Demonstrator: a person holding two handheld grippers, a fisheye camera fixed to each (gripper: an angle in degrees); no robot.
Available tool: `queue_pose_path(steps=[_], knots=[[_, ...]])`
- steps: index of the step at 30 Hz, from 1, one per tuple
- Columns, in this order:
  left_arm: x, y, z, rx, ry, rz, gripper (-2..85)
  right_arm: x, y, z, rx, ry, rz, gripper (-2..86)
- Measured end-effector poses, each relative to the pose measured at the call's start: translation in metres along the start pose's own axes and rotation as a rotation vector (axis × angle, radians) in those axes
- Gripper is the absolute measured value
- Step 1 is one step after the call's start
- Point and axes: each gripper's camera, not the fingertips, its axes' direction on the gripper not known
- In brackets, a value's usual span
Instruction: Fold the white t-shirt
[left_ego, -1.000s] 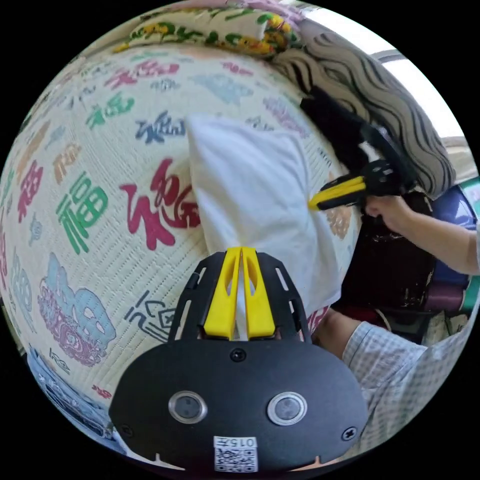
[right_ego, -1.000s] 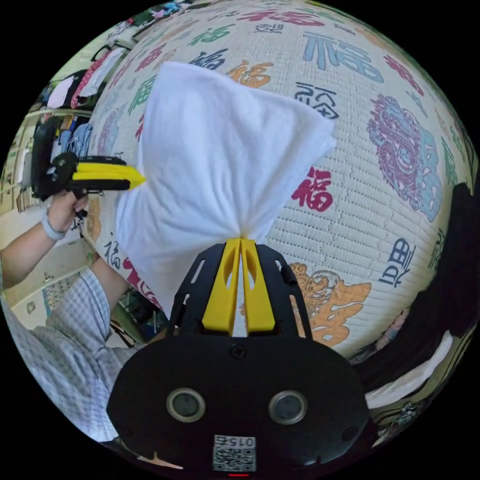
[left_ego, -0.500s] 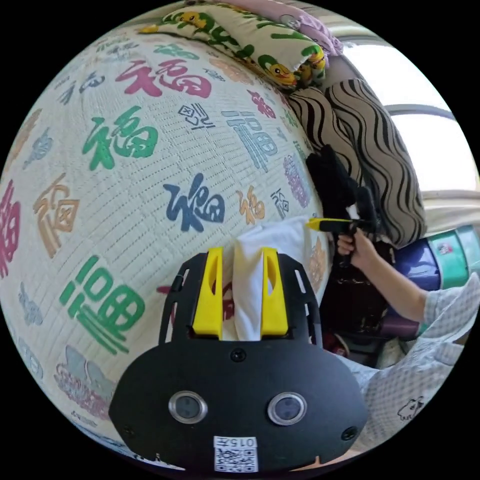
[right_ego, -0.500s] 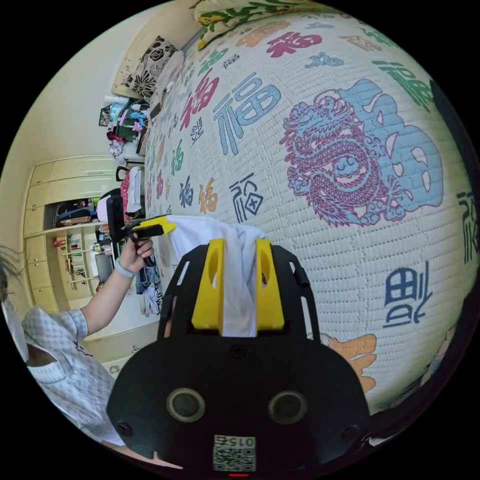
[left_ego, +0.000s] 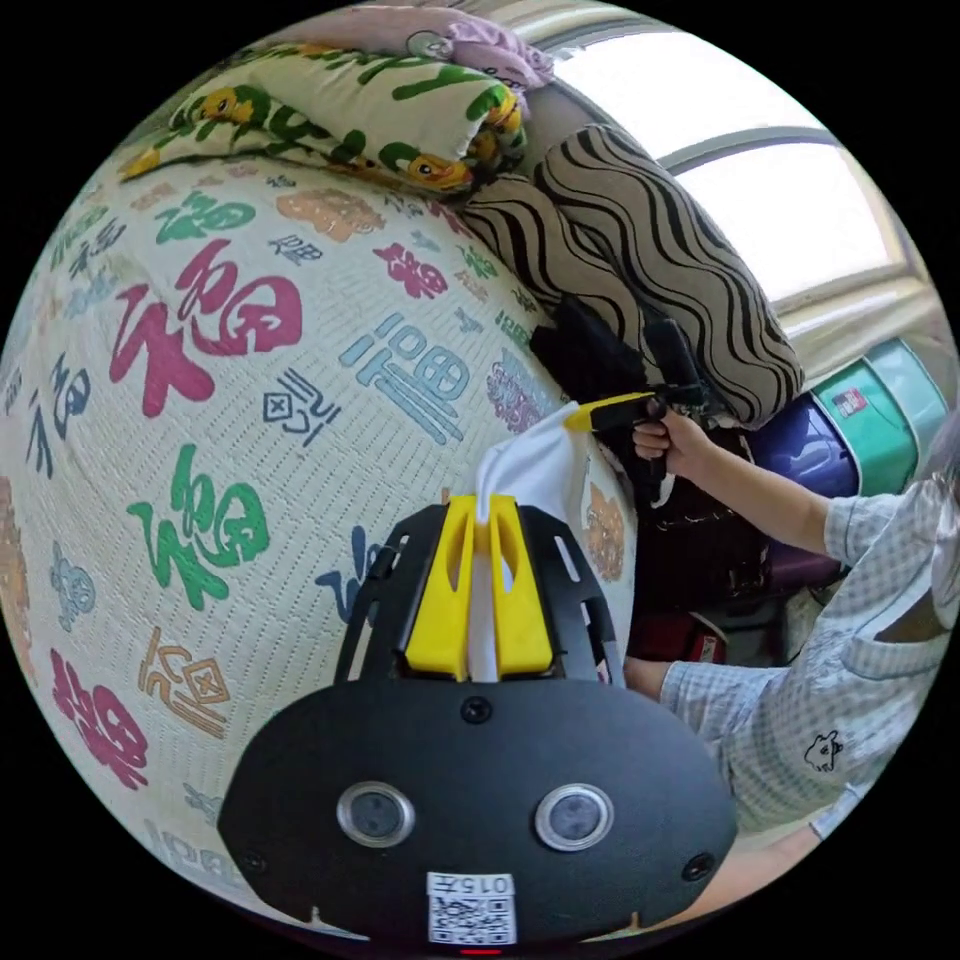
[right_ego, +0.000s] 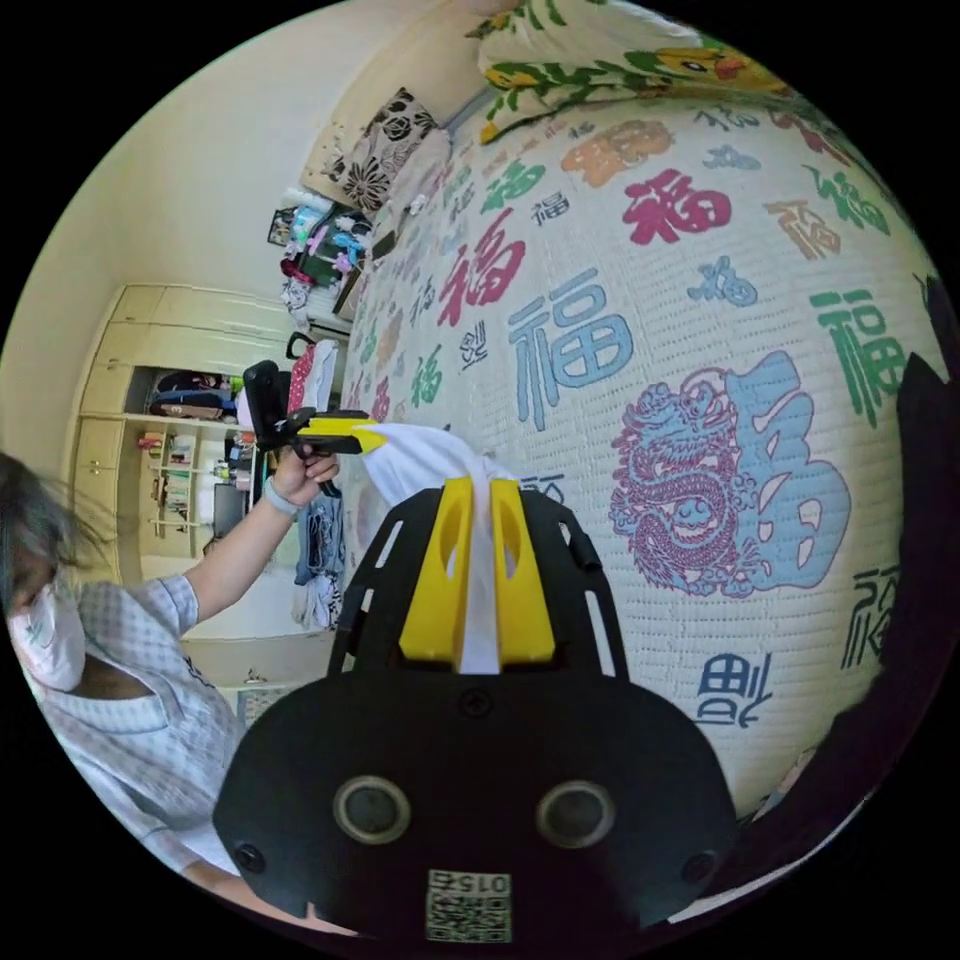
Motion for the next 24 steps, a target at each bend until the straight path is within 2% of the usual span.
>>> queue_pose_path(steps=[4, 7, 13, 18, 20, 24], knots=[[0.045, 0.046, -0.012, 0.036, -0.007, 0.161, 0.3, -0.030, 0.061, -0.007, -0.017, -0.024, -0.126, 3.4], [0.070, 0.089, -0.003, 0.010, 0.033, 0.192, 0.4, -0.040, 0.110, 0.003, -0.070, -0.023, -0.139, 3.5], [0.088, 0.155, 0.052, -0.140, 0.065, 0.104, 0.7, -0.029, 0.171, 0.057, -0.265, 0.072, -0.086, 3.5], [0.076, 0.176, 0.091, -0.248, 0.048, -0.010, 2.1, -0.004, 0.189, 0.084, -0.368, 0.067, 0.009, 4.8], [0.074, 0.176, 0.091, -0.249, 0.061, -0.031, 3.4, 0.002, 0.190, 0.076, -0.368, 0.062, 0.050, 5.4], [0.068, 0.172, 0.070, -0.224, 0.140, -0.075, 7.2, 0.022, 0.180, 0.036, -0.216, 0.011, 0.194, 9.5]])
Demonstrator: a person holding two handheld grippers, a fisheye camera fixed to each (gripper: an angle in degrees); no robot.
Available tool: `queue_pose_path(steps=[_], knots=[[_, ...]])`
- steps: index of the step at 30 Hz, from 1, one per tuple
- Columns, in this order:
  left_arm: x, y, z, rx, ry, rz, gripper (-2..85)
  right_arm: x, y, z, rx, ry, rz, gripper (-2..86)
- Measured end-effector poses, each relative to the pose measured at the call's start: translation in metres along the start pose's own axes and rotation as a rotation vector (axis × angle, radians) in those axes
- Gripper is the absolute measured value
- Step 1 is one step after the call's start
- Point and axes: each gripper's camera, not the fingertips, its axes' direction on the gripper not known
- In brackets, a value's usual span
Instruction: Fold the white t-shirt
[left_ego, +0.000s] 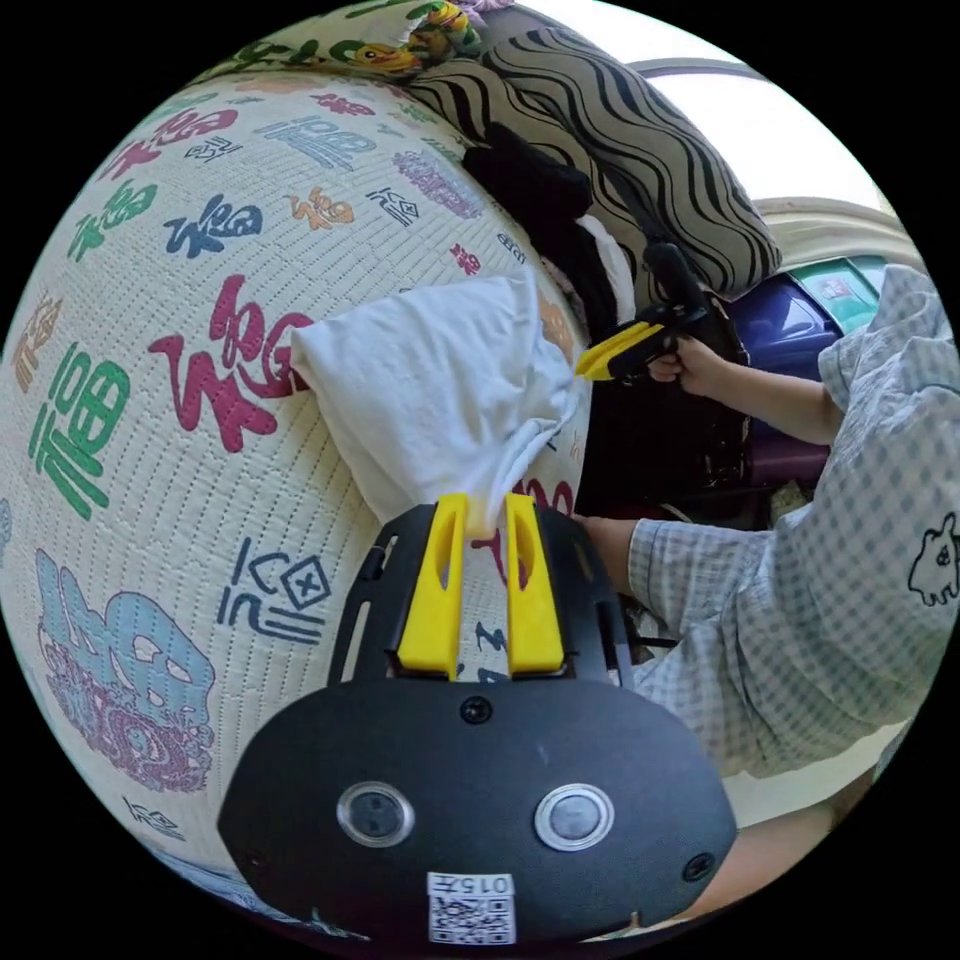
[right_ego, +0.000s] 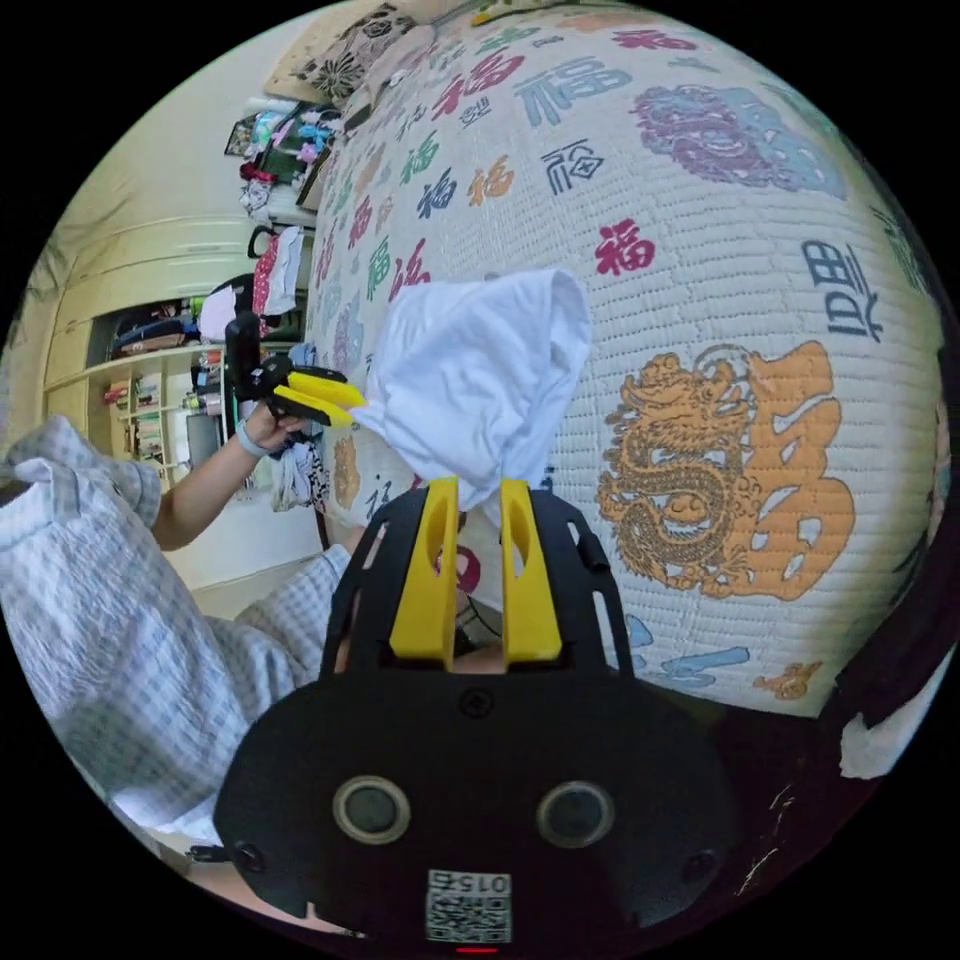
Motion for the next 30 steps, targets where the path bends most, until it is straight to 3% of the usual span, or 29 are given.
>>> queue_pose_path(steps=[3, 6, 8, 10, 12, 15, 21, 26, 30], knots=[[-0.009, 0.001, -0.023, 0.112, 0.054, -0.042, 8.3, 0.020, -0.016, -0.013, 0.102, -0.103, 0.101, 13.5], [-0.035, -0.008, -0.028, 0.213, 0.015, -0.237, 8.5, 0.038, -0.042, 0.001, 0.115, -0.161, 0.170, 13.7], [-0.054, -0.017, -0.016, 0.227, 0.068, -0.340, 8.3, 0.049, -0.054, 0.017, 0.108, -0.245, 0.216, 12.7], [-0.074, -0.025, 0.003, 0.251, 0.141, -0.432, 5.5, 0.057, -0.060, 0.032, 0.116, -0.342, 0.269, 5.7], [-0.080, -0.028, 0.007, 0.259, 0.152, -0.449, 2.9, 0.058, -0.058, 0.031, 0.156, -0.292, 0.267, 3.8], [-0.084, -0.026, -0.002, 0.300, 0.133, -0.450, 0.8, 0.067, -0.047, 0.026, 0.208, -0.212, 0.262, 2.6], [-0.074, -0.028, -0.009, 0.237, 0.062, -0.431, -0.1, 0.076, -0.028, 0.029, 0.247, -0.281, 0.284, 7.2], [-0.013, -0.031, -0.010, 0.204, -0.025, -0.274, 4.6, 0.049, -0.018, 0.044, 0.104, -0.131, 0.184, 8.1], [0.052, -0.046, 0.039, 0.023, -0.197, -0.051, 7.9, 0.042, -0.026, 0.080, -0.015, -0.059, 0.181, 4.4]])
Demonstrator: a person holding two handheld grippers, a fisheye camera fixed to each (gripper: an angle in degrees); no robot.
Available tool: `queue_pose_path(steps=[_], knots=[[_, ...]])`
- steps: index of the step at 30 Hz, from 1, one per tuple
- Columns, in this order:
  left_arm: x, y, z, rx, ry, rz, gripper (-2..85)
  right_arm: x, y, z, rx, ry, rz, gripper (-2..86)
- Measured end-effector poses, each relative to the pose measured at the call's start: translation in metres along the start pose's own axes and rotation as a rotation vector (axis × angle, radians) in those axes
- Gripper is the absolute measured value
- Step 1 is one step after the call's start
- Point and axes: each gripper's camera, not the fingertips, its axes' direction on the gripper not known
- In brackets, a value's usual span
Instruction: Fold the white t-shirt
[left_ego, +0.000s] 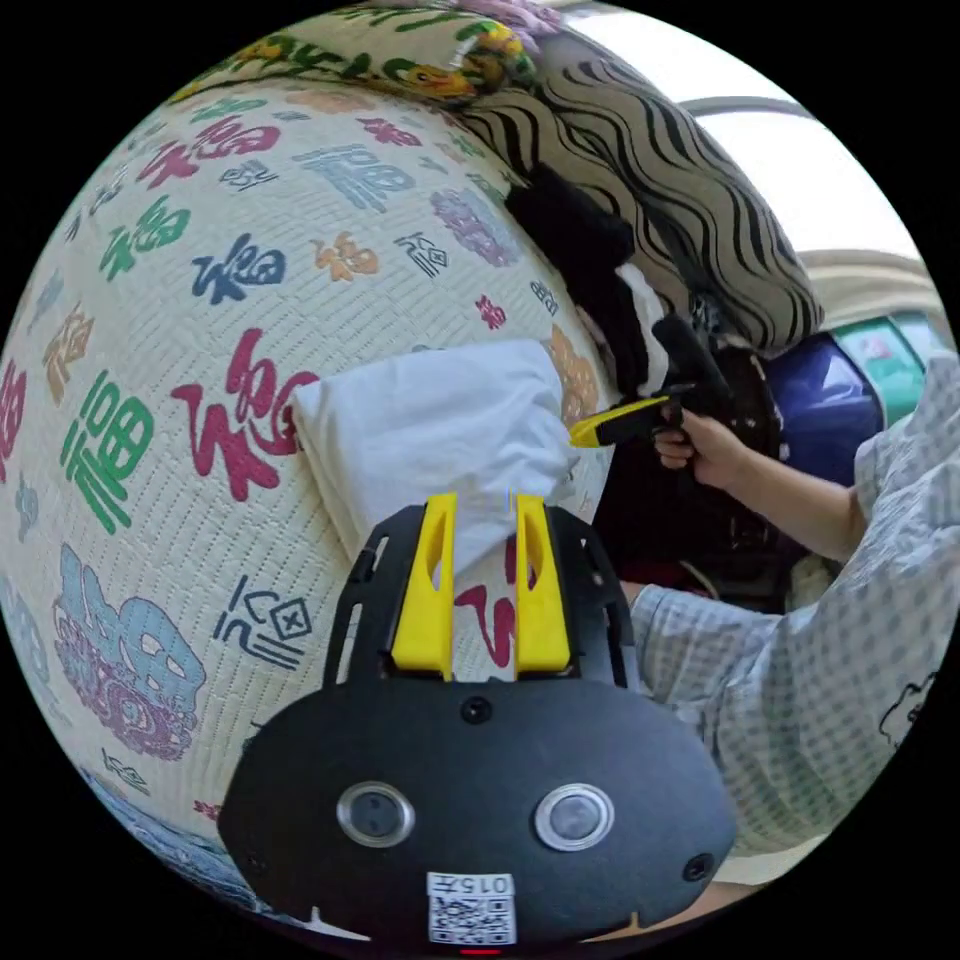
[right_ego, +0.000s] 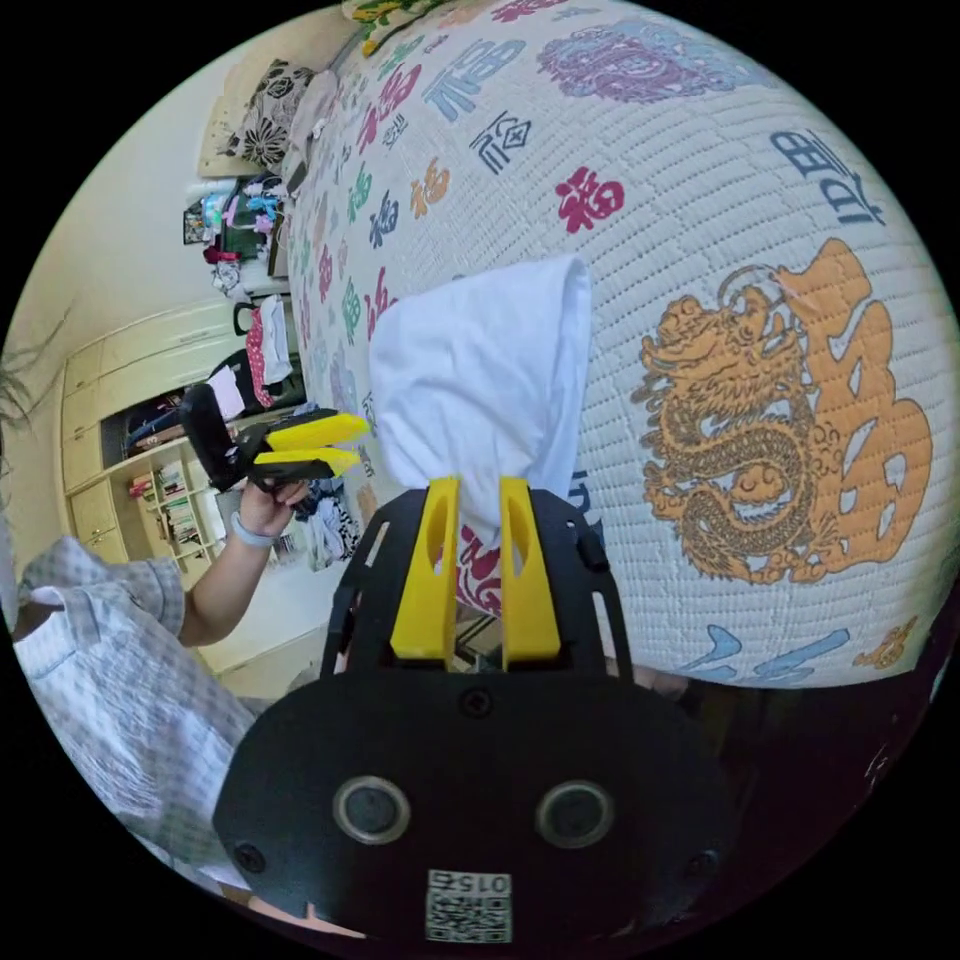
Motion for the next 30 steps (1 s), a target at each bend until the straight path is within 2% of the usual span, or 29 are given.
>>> queue_pose_path(steps=[2, 8, 12, 15, 18, 20, 21, 24, 27, 29, 30], knots=[[0.012, -0.002, 0.020, -0.053, -0.028, 0.026, 6.9, 0.001, -0.001, 0.003, 0.015, -0.008, 0.010, 1.9], [-0.005, 0.012, 0.036, -0.008, 0.077, -0.148, 0.4, -0.013, 0.020, -0.004, 0.064, 0.041, -0.033, 0.3], [-0.011, 0.026, 0.037, -0.111, -0.006, -0.176, -0.7, 0.003, 0.014, 0.034, 0.014, 0.157, -0.010, 0.6], [-0.019, 0.038, 0.039, -0.166, -0.025, -0.210, -0.8, 0.014, 0.006, 0.049, 0.012, 0.082, 0.046, 1.8], [-0.020, 0.046, 0.031, -0.191, -0.039, -0.232, -0.8, 0.005, 0.010, 0.040, 0.057, 0.127, 0.009, 3.7], [-0.014, 0.048, 0.018, -0.158, 0.010, -0.217, -0.8, -0.003, 0.013, 0.031, 0.092, 0.226, -0.013, 4.6], [-0.008, 0.048, 0.005, -0.088, 0.077, -0.202, -0.7, -0.010, 0.011, 0.026, 0.115, 0.248, -0.039, 4.6], [0.006, 0.041, -0.012, 0.050, 0.145, -0.156, -0.4, -0.023, -0.007, 0.032, 0.105, 0.179, -0.114, 2.9], [0.008, 0.032, 0.004, -0.024, 0.057, -0.129, -0.2, -0.028, -0.029, 0.064, 0.035, 0.174, -0.177, 0.6], [0.004, 0.038, 0.021, -0.121, -0.012, -0.129, -0.4, -0.023, -0.039, 0.089, -0.036, 0.266, -0.170, 0.0], [0.001, 0.047, 0.029, -0.204, -0.119, -0.129, -0.5, -0.019, -0.042, 0.100, -0.055, 0.290, -0.167, -0.2]])
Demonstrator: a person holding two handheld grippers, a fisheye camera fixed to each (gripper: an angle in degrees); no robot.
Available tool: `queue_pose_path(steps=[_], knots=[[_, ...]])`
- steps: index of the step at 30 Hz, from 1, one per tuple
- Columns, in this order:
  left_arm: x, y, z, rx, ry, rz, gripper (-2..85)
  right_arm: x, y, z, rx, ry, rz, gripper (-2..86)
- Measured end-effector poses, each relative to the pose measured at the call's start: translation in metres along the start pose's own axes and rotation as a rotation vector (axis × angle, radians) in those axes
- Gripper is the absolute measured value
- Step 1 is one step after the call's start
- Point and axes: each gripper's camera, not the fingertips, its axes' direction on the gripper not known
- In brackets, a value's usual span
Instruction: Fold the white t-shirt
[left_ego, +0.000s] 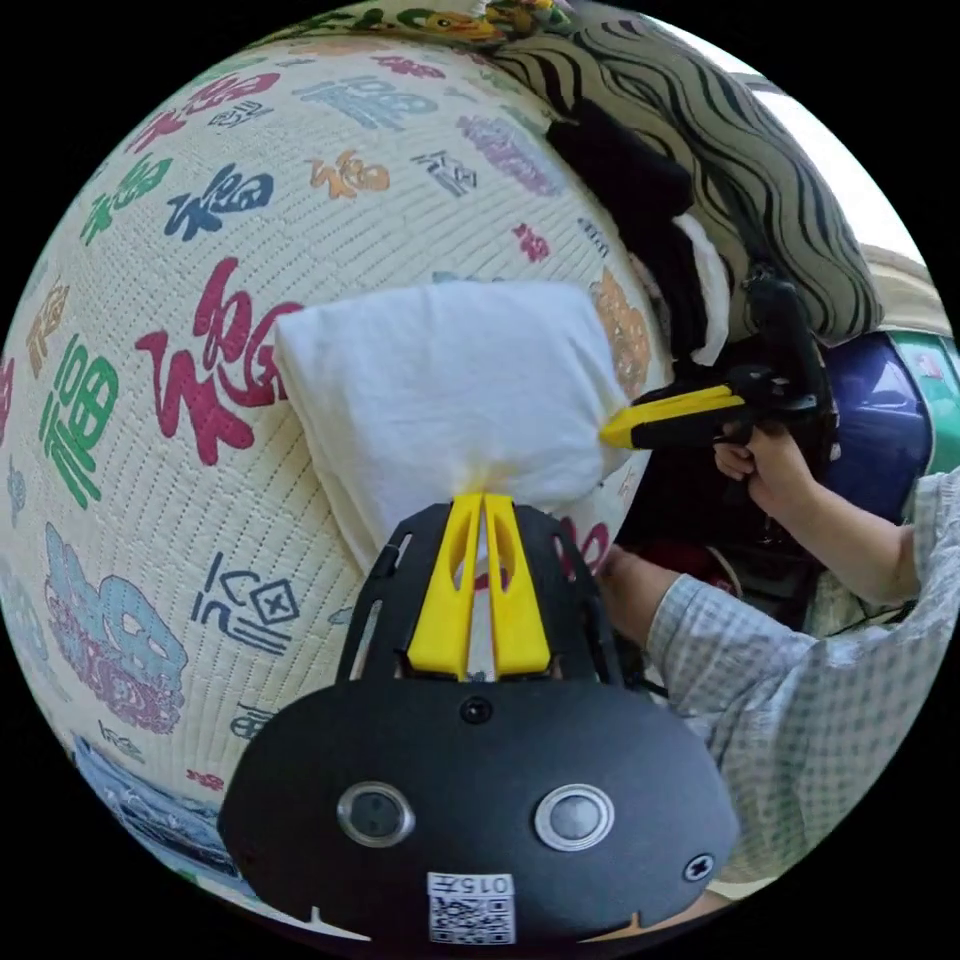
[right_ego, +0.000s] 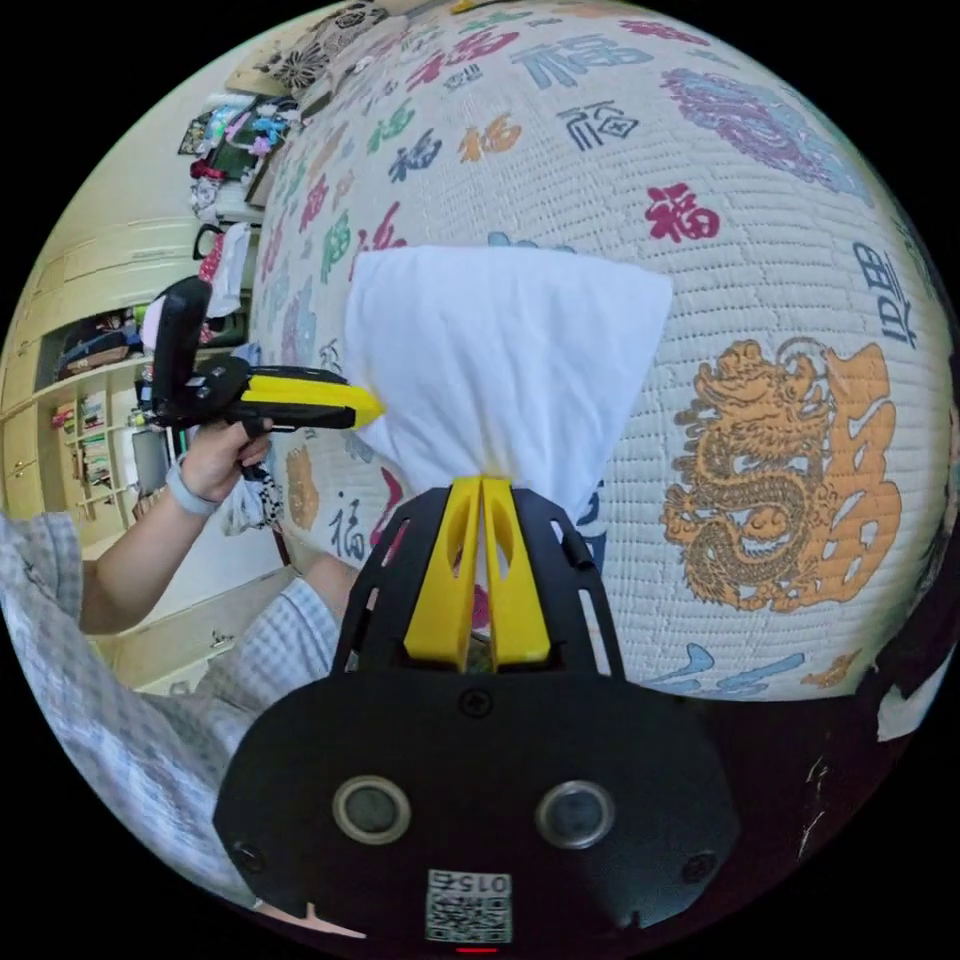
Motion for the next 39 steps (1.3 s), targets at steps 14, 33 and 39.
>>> queue_pose_path(steps=[14, 33, 39], knots=[[-0.062, 0.081, -0.063, 0.264, 0.154, -0.231, 9.2, 0.069, -0.020, -0.020, 0.164, -0.275, 0.094, 12.4], [-0.165, 0.144, -0.051, 0.152, 0.485, -0.135, 7.7, 0.097, -0.090, 0.055, 0.056, -0.486, -0.031, 6.6], [-0.182, 0.202, -0.088, 0.279, 0.521, -0.149, 2.3, 0.060, -0.088, 0.030, 0.080, -0.437, -0.114, 4.7]])
